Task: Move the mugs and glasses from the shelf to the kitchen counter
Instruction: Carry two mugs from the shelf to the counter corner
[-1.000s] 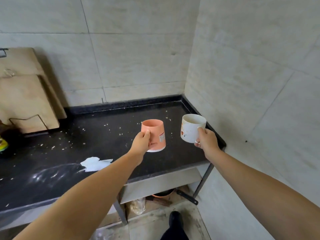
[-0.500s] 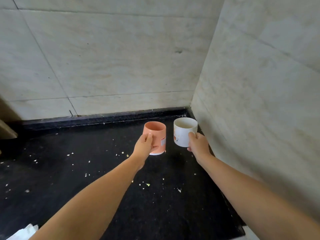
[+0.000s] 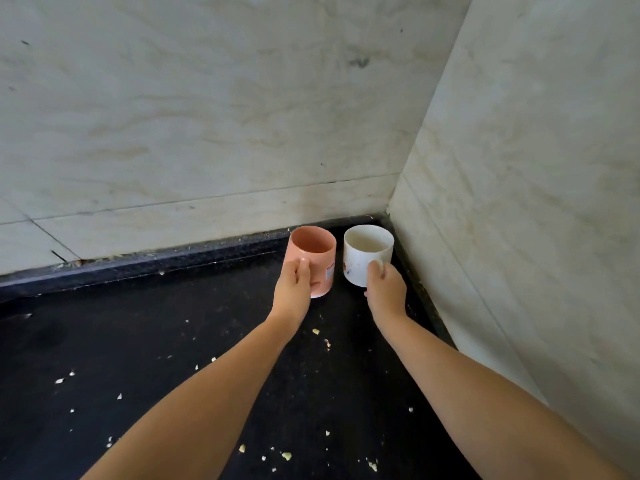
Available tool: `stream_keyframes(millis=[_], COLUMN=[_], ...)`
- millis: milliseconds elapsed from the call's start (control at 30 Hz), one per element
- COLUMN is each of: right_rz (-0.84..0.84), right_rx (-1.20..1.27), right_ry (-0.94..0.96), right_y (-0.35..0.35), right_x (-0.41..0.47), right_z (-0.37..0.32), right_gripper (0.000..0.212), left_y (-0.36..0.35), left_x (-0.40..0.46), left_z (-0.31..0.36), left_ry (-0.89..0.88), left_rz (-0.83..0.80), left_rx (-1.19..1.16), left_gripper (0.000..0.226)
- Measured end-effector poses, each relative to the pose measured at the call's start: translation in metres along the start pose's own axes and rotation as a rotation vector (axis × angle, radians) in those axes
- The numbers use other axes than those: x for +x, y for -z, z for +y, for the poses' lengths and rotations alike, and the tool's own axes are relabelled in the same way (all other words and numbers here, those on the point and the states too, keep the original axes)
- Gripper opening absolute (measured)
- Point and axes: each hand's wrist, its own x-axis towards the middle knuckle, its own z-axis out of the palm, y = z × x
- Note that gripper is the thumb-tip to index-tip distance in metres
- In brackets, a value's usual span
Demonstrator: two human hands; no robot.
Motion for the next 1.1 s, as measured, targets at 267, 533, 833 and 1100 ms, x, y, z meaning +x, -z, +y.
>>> stream_keyframes(millis=[267, 533, 833, 1100], right_rz=[-0.007, -0.083, -0.005, -0.084], right_rx=[0.046, 0.007, -0.19, -0.698], right_ry=[0.046, -0.008, -0.001, 0.595], right_y=[-0.01, -0.01, 0.023, 0.052], right_x=[0.025, 0.033, 0.028, -0.033], right_z=[0.011, 0.02, -0.011, -0.094], right_gripper=[0.025, 0.036, 0.03, 0.036], left_y=[-0.019, -0.015, 0.014, 0.07], left_x=[0.028, 0.035, 0.024, -0.026], left_z=[-0.01, -0.028, 0.002, 0.061], left_ry=[-0.029, -0.056, -0.021, -0.335], left_rz=[-0.01, -0.021, 0.029, 0.092], left_rx=[0.005, 0.108, 0.273, 0.655], left_gripper=[0.038, 0.036, 0.034, 0.029])
